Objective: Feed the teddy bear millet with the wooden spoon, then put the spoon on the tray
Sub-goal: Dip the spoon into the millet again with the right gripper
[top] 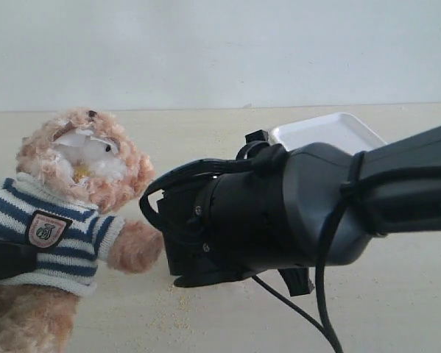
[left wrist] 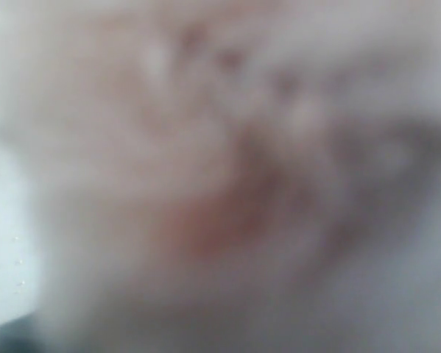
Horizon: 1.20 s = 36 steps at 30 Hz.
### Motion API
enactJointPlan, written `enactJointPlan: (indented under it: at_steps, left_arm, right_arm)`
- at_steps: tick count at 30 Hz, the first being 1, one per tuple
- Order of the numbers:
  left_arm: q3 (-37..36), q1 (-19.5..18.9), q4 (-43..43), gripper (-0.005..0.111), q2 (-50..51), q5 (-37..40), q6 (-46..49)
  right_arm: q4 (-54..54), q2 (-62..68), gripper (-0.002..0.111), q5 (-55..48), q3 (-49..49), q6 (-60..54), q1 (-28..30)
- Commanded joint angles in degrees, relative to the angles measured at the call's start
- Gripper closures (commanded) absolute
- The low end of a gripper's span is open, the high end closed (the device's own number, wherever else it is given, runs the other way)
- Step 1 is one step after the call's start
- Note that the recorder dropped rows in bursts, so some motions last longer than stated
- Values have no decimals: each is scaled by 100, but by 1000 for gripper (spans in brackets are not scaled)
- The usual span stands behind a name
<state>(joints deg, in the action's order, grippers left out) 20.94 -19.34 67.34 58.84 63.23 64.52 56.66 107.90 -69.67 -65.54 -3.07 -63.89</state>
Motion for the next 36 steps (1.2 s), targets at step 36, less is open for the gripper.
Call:
enactJointPlan:
  at_steps: [36]
  left_arm:
    - [-13,-11,111,102,-44,90,20]
  right_arm:
    - [-3710,-408,107,441,-1178,-43,851]
